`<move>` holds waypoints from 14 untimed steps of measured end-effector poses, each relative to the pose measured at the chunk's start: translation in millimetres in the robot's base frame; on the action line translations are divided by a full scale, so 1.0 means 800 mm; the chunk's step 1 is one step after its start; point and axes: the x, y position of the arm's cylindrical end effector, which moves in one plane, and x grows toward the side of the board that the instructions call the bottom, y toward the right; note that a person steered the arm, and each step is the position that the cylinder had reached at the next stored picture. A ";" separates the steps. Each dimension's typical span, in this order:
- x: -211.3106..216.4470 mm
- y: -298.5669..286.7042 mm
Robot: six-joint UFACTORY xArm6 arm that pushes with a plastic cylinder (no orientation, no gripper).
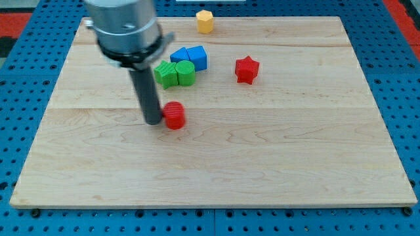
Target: Push the red circle to the bottom right side of the board
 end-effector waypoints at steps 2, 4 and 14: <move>-0.009 0.030; -0.016 0.095; -0.177 0.329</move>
